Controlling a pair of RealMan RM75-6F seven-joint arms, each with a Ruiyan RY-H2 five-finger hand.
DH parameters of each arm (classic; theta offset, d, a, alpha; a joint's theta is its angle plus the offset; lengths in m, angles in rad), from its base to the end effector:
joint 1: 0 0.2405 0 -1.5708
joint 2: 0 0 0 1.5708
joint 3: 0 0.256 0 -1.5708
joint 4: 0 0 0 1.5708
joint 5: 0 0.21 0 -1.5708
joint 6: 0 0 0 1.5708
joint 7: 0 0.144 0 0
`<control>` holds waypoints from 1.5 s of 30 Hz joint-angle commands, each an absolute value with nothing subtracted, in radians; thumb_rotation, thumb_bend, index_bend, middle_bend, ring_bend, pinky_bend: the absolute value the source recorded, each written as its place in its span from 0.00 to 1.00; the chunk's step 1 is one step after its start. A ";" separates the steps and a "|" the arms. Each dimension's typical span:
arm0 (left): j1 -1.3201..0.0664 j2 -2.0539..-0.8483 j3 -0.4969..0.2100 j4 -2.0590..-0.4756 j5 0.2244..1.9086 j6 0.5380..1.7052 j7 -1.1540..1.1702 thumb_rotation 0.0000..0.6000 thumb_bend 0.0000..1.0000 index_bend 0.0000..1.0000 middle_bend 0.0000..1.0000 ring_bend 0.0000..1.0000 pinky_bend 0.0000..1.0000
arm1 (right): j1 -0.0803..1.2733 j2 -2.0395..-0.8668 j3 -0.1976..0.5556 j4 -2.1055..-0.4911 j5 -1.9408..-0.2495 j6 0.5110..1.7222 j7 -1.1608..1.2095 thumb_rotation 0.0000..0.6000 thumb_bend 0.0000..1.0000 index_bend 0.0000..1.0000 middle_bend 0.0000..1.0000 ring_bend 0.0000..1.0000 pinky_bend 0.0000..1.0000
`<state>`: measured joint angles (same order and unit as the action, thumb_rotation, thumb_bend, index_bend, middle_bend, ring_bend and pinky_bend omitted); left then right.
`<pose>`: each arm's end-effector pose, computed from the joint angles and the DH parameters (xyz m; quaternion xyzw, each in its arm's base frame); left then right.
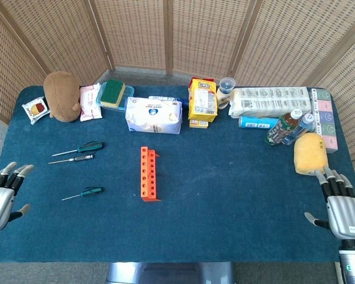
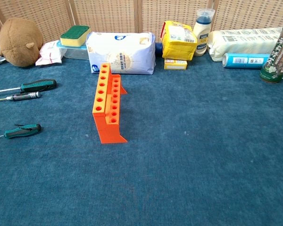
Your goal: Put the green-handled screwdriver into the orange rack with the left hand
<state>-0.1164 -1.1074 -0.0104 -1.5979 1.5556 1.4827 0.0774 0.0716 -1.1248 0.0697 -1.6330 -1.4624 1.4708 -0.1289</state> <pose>-0.3053 0.1824 0.1554 -0.6425 -0.3453 -0.3652 0.5784 -0.3127 -0.1806 0.1581 0.5991 -0.3688 0.3505 0.6182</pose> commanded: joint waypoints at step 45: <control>-0.314 -1.480 -0.139 -1.703 0.984 1.190 0.507 1.00 0.24 0.37 1.00 1.00 0.99 | 0.057 -1.052 0.064 -1.656 -1.477 1.470 0.030 0.94 0.00 0.00 0.00 0.00 0.00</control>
